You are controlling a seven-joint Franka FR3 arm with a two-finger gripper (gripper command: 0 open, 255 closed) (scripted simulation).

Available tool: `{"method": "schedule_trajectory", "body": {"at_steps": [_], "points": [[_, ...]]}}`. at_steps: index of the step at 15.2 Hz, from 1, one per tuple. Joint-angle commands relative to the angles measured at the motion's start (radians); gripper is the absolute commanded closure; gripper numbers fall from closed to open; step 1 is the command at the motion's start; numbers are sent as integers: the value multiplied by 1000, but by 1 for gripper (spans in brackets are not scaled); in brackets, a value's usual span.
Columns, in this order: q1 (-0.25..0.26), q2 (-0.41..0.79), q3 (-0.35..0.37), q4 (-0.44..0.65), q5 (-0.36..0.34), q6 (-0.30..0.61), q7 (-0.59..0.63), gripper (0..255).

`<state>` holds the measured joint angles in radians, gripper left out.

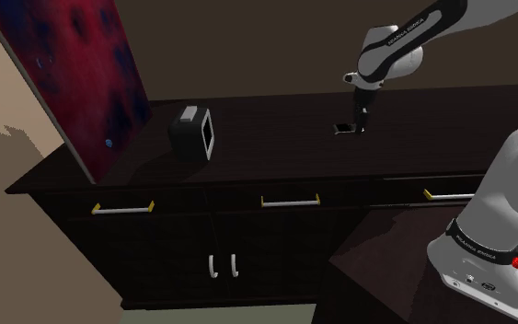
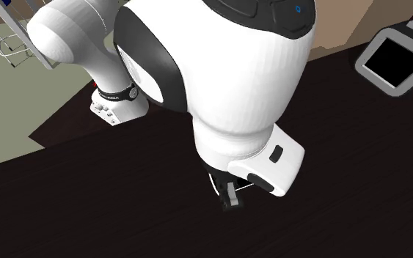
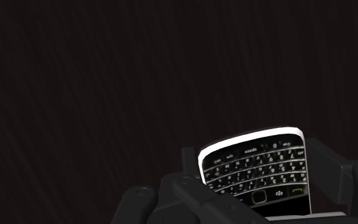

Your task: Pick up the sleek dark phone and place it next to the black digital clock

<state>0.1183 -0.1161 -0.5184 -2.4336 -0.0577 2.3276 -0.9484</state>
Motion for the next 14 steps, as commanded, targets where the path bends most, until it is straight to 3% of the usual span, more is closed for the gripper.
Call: {"method": "schedule_trajectory", "body": {"at_steps": [1,14], "points": [[-1,-18,4,13,-10,-29,9,255],[-8,-122,29,105,-54,-217,48,255]]}}
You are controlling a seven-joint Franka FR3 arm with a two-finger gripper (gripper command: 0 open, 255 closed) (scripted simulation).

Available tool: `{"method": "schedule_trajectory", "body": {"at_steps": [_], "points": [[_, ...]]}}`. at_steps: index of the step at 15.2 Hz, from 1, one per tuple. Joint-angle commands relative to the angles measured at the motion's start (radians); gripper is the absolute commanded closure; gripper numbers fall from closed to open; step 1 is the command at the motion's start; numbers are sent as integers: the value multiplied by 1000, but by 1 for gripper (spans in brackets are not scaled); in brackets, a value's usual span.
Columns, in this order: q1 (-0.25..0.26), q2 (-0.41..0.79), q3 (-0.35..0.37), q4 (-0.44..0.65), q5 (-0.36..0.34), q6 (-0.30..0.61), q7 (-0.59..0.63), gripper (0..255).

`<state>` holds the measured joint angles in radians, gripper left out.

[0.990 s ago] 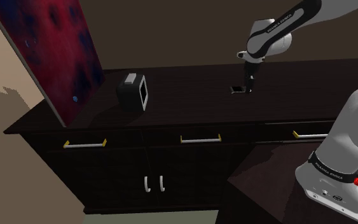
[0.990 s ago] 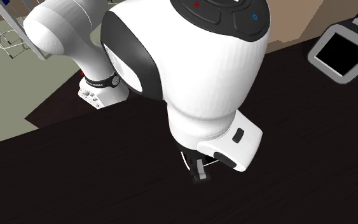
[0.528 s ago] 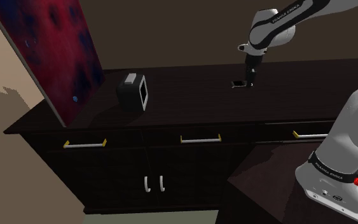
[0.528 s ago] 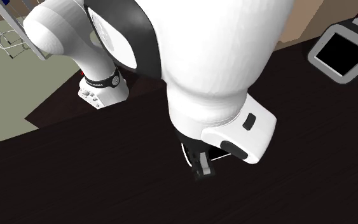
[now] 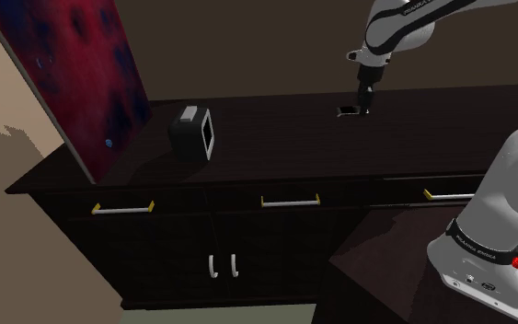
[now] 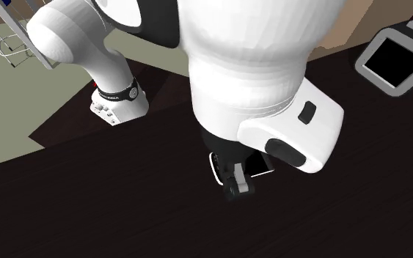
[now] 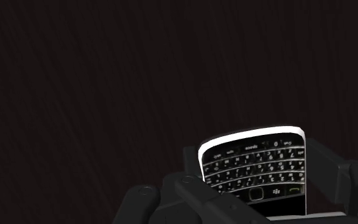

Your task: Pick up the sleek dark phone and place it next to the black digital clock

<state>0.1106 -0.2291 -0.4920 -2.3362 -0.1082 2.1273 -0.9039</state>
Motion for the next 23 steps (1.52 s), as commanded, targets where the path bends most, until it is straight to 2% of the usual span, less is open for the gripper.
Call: {"method": "schedule_trajectory", "body": {"at_steps": [1,23], "points": [[-1,-15,5,17,-5,-31,5,255],[3,-83,41,256,-13,-334,23,255]]}}
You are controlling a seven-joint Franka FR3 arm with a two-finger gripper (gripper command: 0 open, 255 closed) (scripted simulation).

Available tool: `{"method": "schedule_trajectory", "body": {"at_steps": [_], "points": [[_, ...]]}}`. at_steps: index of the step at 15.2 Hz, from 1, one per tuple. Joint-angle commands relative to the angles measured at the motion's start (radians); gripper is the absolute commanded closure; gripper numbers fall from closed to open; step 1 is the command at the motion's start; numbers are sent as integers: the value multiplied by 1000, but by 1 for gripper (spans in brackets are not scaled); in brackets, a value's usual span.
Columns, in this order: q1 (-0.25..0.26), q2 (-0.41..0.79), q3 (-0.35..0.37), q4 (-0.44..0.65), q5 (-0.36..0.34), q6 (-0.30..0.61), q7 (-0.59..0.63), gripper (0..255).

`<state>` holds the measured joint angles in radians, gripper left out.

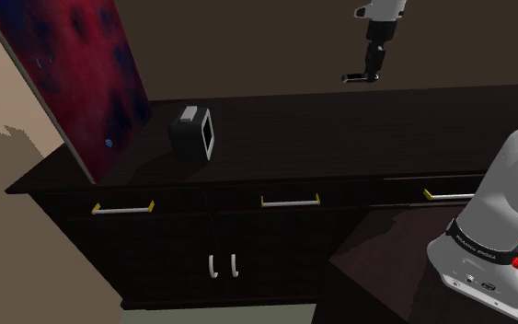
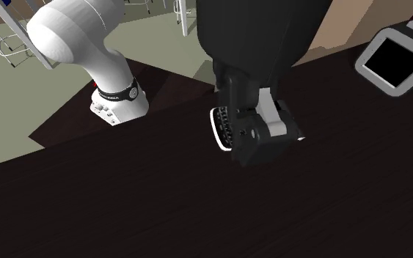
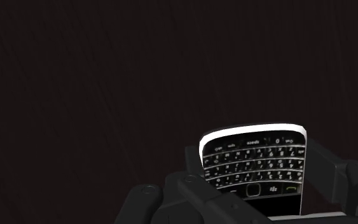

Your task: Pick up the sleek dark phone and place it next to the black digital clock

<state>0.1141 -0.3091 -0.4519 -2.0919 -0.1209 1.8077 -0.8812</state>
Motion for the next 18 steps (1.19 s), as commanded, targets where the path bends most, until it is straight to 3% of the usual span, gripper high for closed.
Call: {"method": "schedule_trajectory", "body": {"at_steps": [1,4,18], "points": [[0,-3,2,25,0,-28,0,255],[2,-3,5,53,2,-56,0,255],[131,272,140,311,125,-62,223,255]]}}
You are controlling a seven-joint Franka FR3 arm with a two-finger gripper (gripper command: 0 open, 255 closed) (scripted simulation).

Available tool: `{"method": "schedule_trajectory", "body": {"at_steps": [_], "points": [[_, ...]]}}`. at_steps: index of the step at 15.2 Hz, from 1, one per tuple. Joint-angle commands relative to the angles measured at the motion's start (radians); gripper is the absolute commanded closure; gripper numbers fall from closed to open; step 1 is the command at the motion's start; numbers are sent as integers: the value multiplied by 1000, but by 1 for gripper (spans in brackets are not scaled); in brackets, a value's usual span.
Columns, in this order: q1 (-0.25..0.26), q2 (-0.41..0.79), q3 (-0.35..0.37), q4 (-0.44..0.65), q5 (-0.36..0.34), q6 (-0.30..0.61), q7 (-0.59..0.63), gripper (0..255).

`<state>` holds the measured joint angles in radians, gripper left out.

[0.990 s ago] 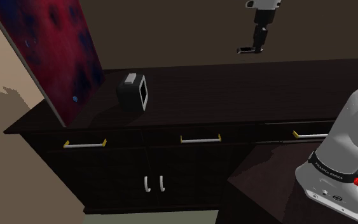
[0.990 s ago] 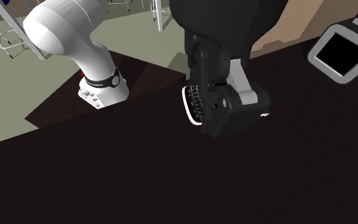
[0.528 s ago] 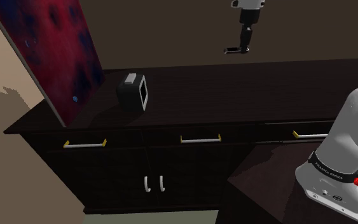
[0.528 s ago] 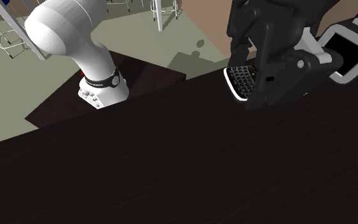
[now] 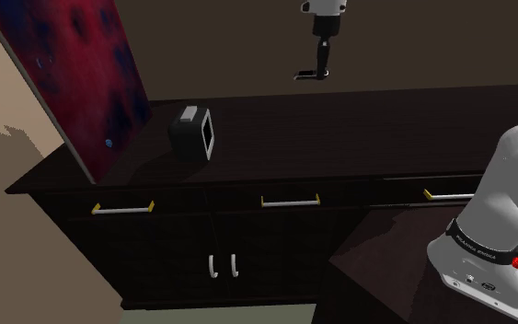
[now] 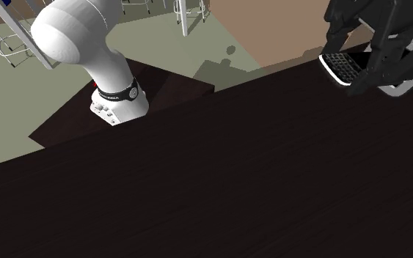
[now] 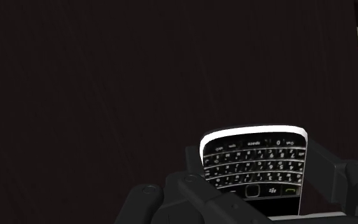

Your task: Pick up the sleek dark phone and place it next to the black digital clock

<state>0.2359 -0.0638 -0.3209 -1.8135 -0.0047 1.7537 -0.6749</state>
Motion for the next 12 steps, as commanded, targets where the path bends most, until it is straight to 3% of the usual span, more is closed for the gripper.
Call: {"method": "schedule_trajectory", "body": {"at_steps": [1,7,12], "points": [[17,51,17,61,17,-12,30,255],[56,219,57,266,61,-54,108,255],[78,390,86,501,95,-121,170,255]]}}
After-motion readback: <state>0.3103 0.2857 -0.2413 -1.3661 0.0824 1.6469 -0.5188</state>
